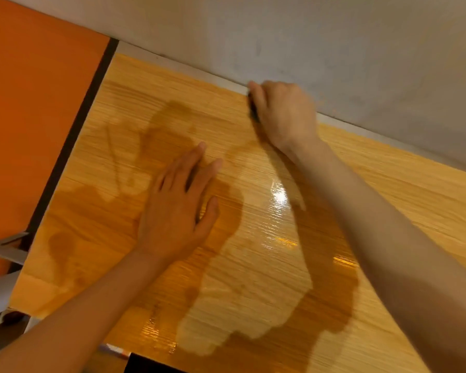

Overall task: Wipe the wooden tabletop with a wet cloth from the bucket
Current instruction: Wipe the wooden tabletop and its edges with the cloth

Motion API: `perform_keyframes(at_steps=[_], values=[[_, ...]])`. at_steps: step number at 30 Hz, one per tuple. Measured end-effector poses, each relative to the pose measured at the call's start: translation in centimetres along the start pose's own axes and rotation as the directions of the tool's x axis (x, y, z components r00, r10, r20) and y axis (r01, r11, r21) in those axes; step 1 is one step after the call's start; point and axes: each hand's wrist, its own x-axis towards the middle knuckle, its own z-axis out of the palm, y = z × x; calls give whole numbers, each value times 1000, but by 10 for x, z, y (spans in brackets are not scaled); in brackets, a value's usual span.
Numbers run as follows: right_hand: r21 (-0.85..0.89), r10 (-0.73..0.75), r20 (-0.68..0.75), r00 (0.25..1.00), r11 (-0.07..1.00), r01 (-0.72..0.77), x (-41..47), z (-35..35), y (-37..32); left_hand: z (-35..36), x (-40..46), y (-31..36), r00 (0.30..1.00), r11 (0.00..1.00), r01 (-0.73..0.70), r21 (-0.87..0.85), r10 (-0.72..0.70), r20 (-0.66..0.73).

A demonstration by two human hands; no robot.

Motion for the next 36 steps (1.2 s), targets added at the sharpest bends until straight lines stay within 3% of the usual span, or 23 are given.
perform_keyframes(at_steps=[4,7,10,15,19,24,27,32,36], values=[[-65,226,-107,968,970,-234,-48,-29,70,2,-1,-1,1000,1000,-7,-24,8,5],[-106,261,-138,955,955,-276,-42,-19,58,-1,-3,-3,1000,992,-22,-122,23,7],[-137,180,-109,978,971,-194,-11,4,-1,-13,-5,-15,999,974,-36,-225,36,-1],[-133,-12,-86,996,991,0,31,36,-99,-38,-6,-70,994,994,62,-87,-69,-81],[53,-73,-40,997,996,75,18,23,-64,-36,-8,-95,996,996,60,-71,-64,-60],[86,209,-176,962,977,-196,-39,-4,42,-32,-7,-95,994,994,62,-88,-69,-82],[126,292,-260,920,955,-268,-30,8,21,-32,-3,-98,995,994,65,-90,-71,-76],[144,152,-277,949,983,-115,-18,48,-76,-32,-5,-100,995,993,63,-97,-70,-68],[189,3,-214,977,981,38,-94,59,-105,-30,-5,-100,995,994,58,-90,-64,-73]])
